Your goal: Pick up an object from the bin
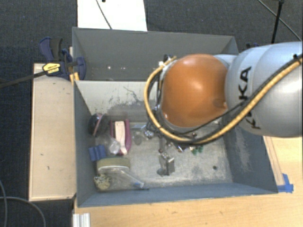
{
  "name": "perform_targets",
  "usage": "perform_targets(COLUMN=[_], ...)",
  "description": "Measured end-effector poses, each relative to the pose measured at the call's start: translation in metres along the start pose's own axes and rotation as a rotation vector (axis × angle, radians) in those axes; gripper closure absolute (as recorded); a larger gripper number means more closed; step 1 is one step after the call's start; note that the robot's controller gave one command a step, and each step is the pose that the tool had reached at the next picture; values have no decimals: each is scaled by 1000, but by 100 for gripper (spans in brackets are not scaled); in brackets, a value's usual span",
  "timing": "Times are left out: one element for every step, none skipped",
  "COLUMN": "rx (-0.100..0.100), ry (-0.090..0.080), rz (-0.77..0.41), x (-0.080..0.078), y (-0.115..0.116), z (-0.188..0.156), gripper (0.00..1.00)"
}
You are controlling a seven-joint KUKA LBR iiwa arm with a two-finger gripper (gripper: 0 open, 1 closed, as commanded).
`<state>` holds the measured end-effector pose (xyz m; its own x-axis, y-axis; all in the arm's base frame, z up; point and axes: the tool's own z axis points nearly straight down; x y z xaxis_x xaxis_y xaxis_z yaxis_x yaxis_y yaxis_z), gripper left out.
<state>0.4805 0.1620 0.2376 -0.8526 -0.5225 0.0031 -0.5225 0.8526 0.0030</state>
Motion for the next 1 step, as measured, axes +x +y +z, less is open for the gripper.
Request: perform_targets(rx=[0], ry=[0], rz=[-95], x=[-50], y=[31], z=[123], gripper=[0])
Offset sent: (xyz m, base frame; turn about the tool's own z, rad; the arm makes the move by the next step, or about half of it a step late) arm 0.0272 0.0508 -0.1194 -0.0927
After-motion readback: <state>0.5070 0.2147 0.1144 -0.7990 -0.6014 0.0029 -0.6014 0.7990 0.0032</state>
